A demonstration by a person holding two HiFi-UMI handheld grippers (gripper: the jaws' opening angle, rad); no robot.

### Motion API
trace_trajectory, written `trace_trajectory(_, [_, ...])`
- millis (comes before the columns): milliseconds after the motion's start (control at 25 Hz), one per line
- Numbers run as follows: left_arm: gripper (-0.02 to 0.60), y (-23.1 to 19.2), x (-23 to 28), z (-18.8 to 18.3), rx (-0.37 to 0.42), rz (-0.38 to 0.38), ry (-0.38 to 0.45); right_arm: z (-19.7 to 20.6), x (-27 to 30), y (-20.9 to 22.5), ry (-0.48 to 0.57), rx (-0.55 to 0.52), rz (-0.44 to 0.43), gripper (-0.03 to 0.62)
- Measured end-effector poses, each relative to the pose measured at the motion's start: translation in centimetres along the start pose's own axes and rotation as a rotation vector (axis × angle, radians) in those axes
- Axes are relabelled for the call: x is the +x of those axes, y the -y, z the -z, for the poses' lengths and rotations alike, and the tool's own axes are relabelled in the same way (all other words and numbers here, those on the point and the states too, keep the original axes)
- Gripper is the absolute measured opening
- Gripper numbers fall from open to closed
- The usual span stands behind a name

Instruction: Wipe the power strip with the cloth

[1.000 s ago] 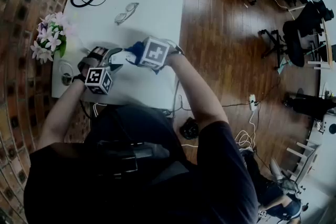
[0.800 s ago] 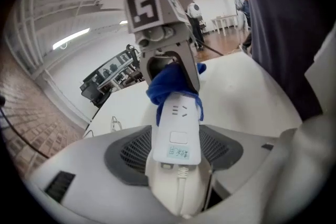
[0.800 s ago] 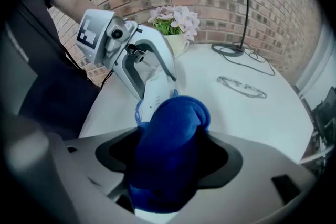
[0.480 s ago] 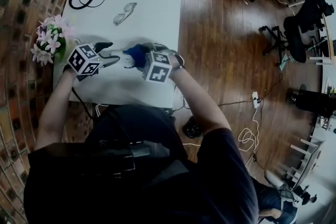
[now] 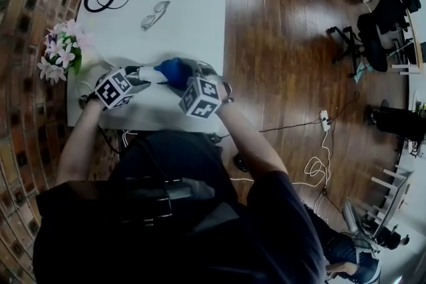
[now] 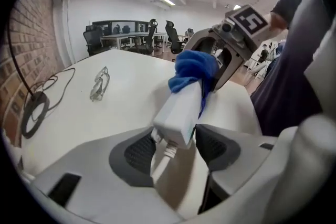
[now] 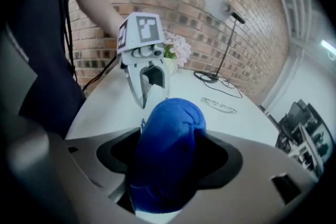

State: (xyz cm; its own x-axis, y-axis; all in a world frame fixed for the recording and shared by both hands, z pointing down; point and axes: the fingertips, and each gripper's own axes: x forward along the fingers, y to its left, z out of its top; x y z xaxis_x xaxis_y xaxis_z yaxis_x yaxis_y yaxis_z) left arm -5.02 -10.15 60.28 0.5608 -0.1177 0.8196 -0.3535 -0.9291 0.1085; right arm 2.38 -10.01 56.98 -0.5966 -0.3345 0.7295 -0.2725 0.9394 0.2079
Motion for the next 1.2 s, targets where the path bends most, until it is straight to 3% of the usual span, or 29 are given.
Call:
trace_trajectory(120, [0.211,0.8,0.1,0.3,0.083,-0.065,-0.021,-1.2,-1.6,0.1,0.091,0.162,0.041,0.318])
trace_trajectory(200, [0.207,0.8,0.1,0.3,0.098,-0.093,-0.009,-1.1,-2.4,0.4,0.123,0.238,0.091,0.304])
trace_trajectory(240, [0.207,0.8,0.1,0.3,0.098,-0.100,-0.001,-1.0,-2.9,0.7,0.139,0.278,0.118,0.295])
trace_trajectory(400, [0.207,0.6,0.1,0.4,0.096,-0.106,0.006,-0.6,-4.2,1.8,0.169,0.410,0.198,0.147])
trace_trajectory(520, [0.207,0.7,0.1,0.5,0.097,-0.111,0.009,0.3,-5.0,2.5,0.155,0.511,0.227,0.105])
trace_trajectory(680, [0.210,0.8,-0.2,0.2,0.069,-0.109,0.028,2.5,-7.8,4.7,0.212,0.815,0.300,0.086])
trace_trajectory(760, [0.212,1.0,-0.6,-0.1,0.046,-0.101,0.055,3.7,-9.8,5.9,0.240,0.911,0.362,0.084])
trace_trajectory(920, [0.213,0.9,-1.0,-0.1,0.028,-0.103,0.088,4.6,-12.2,7.1,0.264,0.973,0.440,0.083])
trace_trajectory(1200, [0.199,1.2,-0.9,0.0,0.057,-0.068,0.097,4.5,-8.6,4.9,0.169,0.958,0.421,0.083])
